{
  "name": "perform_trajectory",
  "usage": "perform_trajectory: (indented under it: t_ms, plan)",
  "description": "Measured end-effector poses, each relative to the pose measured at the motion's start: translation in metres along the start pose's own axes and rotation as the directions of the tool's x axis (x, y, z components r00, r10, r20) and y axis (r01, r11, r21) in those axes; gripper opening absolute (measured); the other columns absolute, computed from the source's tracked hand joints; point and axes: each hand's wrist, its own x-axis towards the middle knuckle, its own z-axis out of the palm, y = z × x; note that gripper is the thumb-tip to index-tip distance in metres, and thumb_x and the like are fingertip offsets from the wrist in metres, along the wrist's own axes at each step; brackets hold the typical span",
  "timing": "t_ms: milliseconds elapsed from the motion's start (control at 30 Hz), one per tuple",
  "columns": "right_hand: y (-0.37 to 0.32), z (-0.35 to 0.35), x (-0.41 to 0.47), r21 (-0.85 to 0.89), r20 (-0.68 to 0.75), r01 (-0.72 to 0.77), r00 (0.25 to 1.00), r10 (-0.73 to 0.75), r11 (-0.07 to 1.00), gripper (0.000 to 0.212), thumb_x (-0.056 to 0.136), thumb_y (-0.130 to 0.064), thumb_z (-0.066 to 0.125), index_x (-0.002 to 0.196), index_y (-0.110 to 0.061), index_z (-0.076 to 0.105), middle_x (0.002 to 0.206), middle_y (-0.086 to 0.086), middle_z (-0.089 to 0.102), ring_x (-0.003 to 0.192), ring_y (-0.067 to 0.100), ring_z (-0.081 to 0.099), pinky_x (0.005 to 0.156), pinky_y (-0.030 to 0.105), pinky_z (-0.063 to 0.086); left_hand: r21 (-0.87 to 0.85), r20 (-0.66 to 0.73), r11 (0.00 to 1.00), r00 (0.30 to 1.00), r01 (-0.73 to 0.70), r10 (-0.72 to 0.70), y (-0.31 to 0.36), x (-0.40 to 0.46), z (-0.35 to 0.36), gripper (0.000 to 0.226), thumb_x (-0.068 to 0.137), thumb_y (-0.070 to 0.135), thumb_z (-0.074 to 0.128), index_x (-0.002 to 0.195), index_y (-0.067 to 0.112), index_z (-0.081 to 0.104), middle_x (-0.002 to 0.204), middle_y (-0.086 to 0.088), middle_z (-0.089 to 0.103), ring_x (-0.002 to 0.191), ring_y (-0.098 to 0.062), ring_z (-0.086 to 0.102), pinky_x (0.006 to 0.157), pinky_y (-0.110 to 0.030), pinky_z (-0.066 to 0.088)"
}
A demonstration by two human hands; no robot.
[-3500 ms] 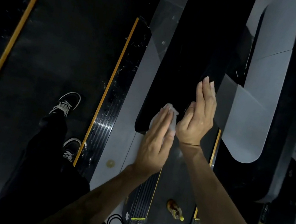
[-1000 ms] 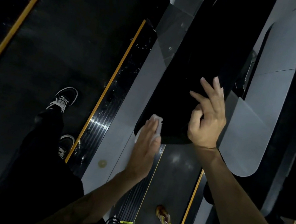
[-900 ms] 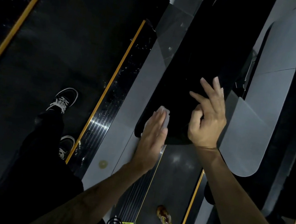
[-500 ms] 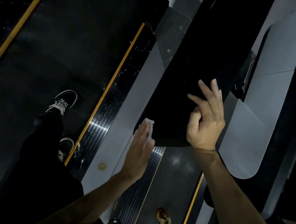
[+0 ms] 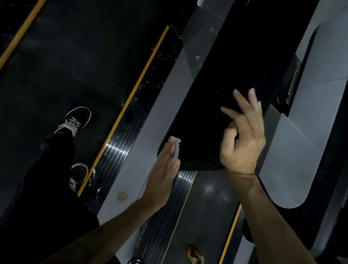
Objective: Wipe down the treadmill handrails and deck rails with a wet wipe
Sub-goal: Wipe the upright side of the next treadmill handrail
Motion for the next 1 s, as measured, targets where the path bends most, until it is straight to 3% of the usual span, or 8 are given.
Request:
perform_trajectory:
  t_ms: [133, 267, 400, 600, 833, 1000]
  plan:
    - [0.001, 0.000, 0.000, -0.009, -0.005, 0.002, 1.000, -0.002, 1.000, 0.042, 0.083, 0.001, 0.039, 0.102, 0.004, 0.075, 0.137, 0.017, 0.063, 0.144, 0.040, 0.043, 0.119, 0.061, 0.031, 0.038, 0.061, 0.995, 0.994, -0.091, 0.089, 0.015, 0.025, 0.000, 0.063, 0.110, 0.048, 0.026, 0.165, 0.019, 0.015, 0.172, 0.012, 0.010, 0.158, -0.005, 0.007, 0.129, -0.036, 0.010]
    - [0.001, 0.000, 0.000, -0.001, -0.004, 0.001, 1.000, -0.001, 1.000, 0.042, 0.083, 0.001, 0.039, 0.102, 0.004, 0.075, 0.137, 0.017, 0.063, 0.145, 0.040, 0.043, 0.119, 0.062, 0.031, -0.029, 0.052, 0.996, 0.995, 0.084, -0.082, 0.008, 0.059, -0.013, 0.060, 0.111, 0.042, 0.029, 0.165, 0.021, 0.013, 0.171, 0.011, 0.010, 0.155, 0.001, 0.007, 0.130, -0.038, 0.009]
    - [0.002, 0.001, -0.001, 0.005, -0.005, -0.002, 1.000, 0.002, 1.000, 0.042, 0.082, 0.001, 0.039, 0.102, 0.004, 0.076, 0.137, 0.017, 0.063, 0.145, 0.040, 0.043, 0.119, 0.062, 0.031, -0.066, 0.054, 0.983, 0.985, 0.169, -0.165, -0.007, 0.036, -0.018, 0.068, 0.104, 0.055, 0.028, 0.164, 0.027, 0.013, 0.170, 0.018, 0.011, 0.153, 0.007, 0.009, 0.131, -0.039, 0.010]
    - [0.003, 0.001, -0.001, -0.007, -0.019, -0.003, 1.000, 0.003, 1.000, 0.042, 0.083, 0.001, 0.039, 0.102, 0.003, 0.076, 0.137, 0.017, 0.063, 0.144, 0.039, 0.044, 0.119, 0.061, 0.032, -0.068, 0.105, 0.997, 0.994, -0.024, 0.031, 0.012, 0.033, -0.003, 0.073, 0.105, 0.063, 0.027, 0.164, 0.023, 0.017, 0.171, 0.014, 0.012, 0.157, -0.003, 0.006, 0.130, -0.044, 0.008]
    - [0.002, 0.001, 0.000, -0.007, -0.015, 0.002, 1.000, -0.002, 1.000, 0.042, 0.083, 0.001, 0.039, 0.103, 0.004, 0.075, 0.136, 0.017, 0.063, 0.144, 0.040, 0.044, 0.119, 0.061, 0.032, -0.201, 0.115, 0.966, 0.983, 0.161, -0.140, 0.016, 0.086, -0.015, 0.094, 0.091, 0.075, 0.038, 0.165, 0.024, 0.011, 0.172, 0.010, 0.008, 0.157, -0.003, 0.006, 0.131, -0.042, 0.006]
    - [0.000, 0.001, 0.000, -0.012, -0.014, 0.001, 1.000, -0.001, 1.000, 0.043, 0.083, 0.000, 0.038, 0.104, 0.003, 0.075, 0.137, 0.016, 0.063, 0.144, 0.039, 0.044, 0.119, 0.061, 0.032, -0.077, 0.047, 0.994, 0.996, 0.076, -0.073, 0.004, 0.035, -0.008, 0.073, 0.103, 0.060, 0.034, 0.164, 0.024, 0.018, 0.170, 0.015, 0.016, 0.155, 0.000, 0.012, 0.130, -0.047, 0.014]
